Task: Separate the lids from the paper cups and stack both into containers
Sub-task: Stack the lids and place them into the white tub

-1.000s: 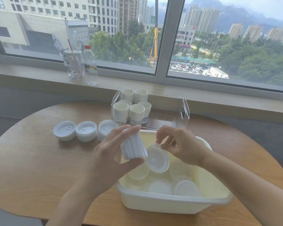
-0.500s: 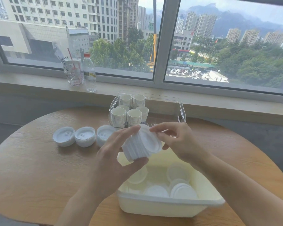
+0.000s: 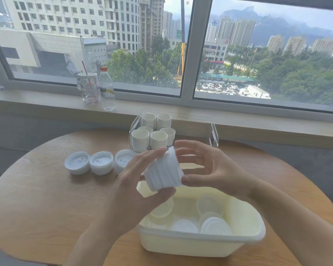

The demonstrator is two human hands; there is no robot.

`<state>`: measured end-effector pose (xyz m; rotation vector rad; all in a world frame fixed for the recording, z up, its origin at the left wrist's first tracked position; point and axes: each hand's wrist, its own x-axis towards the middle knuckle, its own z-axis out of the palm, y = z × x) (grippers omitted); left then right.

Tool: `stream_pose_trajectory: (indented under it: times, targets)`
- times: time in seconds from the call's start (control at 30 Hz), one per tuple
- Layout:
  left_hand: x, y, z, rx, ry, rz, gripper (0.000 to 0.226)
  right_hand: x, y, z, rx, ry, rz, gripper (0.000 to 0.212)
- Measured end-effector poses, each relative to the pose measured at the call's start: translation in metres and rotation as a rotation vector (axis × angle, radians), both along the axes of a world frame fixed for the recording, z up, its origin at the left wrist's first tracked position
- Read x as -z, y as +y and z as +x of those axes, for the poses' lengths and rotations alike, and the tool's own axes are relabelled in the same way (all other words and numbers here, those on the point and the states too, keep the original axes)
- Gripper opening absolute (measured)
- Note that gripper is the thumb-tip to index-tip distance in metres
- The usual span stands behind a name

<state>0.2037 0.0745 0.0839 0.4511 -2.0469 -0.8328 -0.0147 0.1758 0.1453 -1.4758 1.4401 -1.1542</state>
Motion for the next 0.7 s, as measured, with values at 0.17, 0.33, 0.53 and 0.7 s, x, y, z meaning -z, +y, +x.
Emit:
stream_pose_trajectory:
  times: [0.17, 0.33, 0.53, 0.7]
  targets:
    - [-0.0043, 0.003, -0.0008, 0.068, 0.017, 0.043, 0.077, 0.0006, 0.0024, -0.0066, -0.134, 0.071, -0.018, 0.082]
    - [-0.0071, 0.0036, 0.0006, 0.123, 0.011, 0.079, 0.08, -0.0027, 0.0041, -0.0099, -0.158, 0.156, -0.029, 0.082]
    - [-0.0079, 0.001, 0.002, 0.167, 0.026, 0.083, 0.086, -0.0081, 0.005, -0.0085, -0.109, 0.257, -0.013, 0.091]
    - [-0.0044, 0.0006, 0.0004, 0.189, 0.043, -0.002, 0.091, -0.0065, 0.0031, -0.005, -0.045, 0.267, -0.02, 0.088]
